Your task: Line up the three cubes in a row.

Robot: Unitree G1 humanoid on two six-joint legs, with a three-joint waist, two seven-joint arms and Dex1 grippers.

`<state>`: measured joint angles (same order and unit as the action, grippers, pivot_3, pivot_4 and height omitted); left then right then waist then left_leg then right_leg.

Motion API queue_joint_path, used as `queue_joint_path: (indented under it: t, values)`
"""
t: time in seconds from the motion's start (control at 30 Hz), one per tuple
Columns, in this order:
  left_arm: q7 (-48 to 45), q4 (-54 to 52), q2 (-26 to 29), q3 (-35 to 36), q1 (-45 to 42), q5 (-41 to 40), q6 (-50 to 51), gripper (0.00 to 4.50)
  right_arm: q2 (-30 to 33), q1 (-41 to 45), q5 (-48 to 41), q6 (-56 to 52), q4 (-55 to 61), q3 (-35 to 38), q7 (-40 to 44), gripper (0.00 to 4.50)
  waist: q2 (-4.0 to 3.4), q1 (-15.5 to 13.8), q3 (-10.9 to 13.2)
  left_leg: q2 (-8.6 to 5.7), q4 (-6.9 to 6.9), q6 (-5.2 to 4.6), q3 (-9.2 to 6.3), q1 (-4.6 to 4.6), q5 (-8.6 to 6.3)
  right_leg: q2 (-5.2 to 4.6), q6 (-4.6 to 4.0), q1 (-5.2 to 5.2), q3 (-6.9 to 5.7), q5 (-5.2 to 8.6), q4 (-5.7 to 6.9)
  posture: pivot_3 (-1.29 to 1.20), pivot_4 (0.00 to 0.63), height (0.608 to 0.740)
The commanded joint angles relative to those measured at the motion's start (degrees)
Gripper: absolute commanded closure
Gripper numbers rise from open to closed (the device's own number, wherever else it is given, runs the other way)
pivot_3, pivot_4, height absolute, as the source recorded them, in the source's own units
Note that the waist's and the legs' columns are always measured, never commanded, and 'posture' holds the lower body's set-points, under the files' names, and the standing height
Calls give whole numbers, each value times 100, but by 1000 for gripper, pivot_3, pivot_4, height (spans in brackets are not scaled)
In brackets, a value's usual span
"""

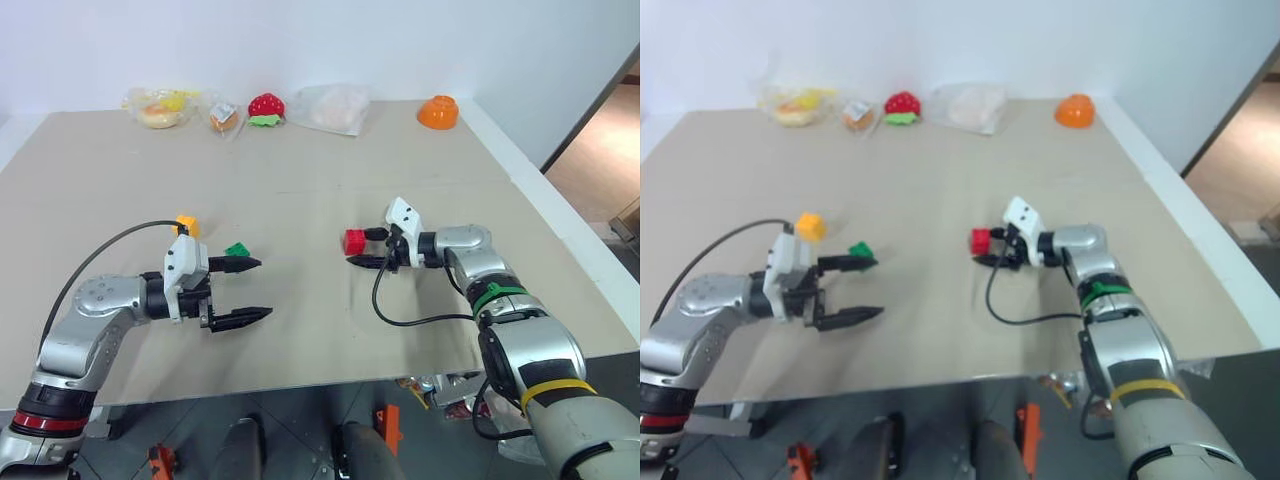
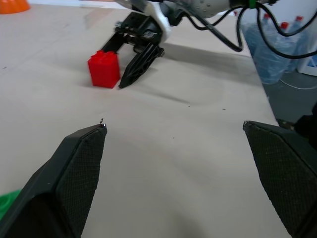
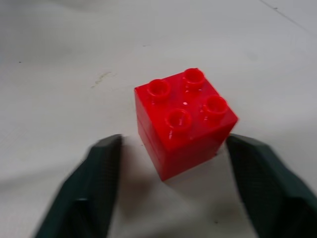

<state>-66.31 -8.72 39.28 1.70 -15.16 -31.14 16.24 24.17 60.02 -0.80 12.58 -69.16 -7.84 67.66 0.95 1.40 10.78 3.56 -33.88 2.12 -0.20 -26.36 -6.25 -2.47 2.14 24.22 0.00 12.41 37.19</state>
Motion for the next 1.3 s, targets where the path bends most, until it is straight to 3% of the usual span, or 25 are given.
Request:
queue_joint_path:
  t: [0.03,0.1,0.27,0.37,0.47,0.57,0.67,0.93,1.3]
  values:
    - [118,-93,22,243,100,-10,-75,0,-19,184,-52,53,-14,212,145,2657,0,0,0,1,0,0,0,0,0,1,-1,0,1,0,0,0,150,740]
    - [163,-107,-2,255,142,-7,-91,0,-38,180,-38,27,-22,246,177,3324,0,0,0,1,0,0,0,0,0,2,-3,0,2,-2,0,0,150,740]
    - [197,1,24,293,322,94,-257,0,7,19,-133,2,227,342,383,3336,0,0,0,2,-4,0,1,1,0,3,-7,0,4,-5,0,0,150,740]
    - [10,80,244,482,580,49,-287,0,136,-519,-423,-261,1260,285,1230,3336,0,-3,0,6,-4,0,1,2,0,5,-7,0,4,-5,0,0,150,740]
    - [-191,225,439,627,717,-22,-253,0,353,-1513,-812,-709,3065,119,1831,3336,0,-33,0,11,0,1,-1,2,-1,10,-8,2,2,-2,3,0,150,740]
    - [-332,381,529,669,720,5,-267,0,539,-2212,-1052,-1128,4323,57,1945,3336,-3,-22,2,11,-1,2,1,3,-1,8,-9,3,2,2,8,0,150,740]
    - [-435,520,546,621,615,66,-282,0,711,-2604,-1087,-1234,4854,20,1900,3336,-4,-22,2,12,-12,3,6,6,-2,4,-12,1,2,0,8,0,150,740]
    - [-541,557,512,505,385,77,-188,0,937,-2628,-967,-1048,4452,-54,1826,3336,-1,-15,0,12,-34,17,12,14,-10,-5,-23,6,3,-10,8,0,150,740]
    - [-525,495,471,489,369,84,-124,0,889,-1522,-642,-256,2852,-167,1976,3336,-1,-12,1,12,-37,8,15,11,-4,1,-21,8,7,-13,8,0,150,740]
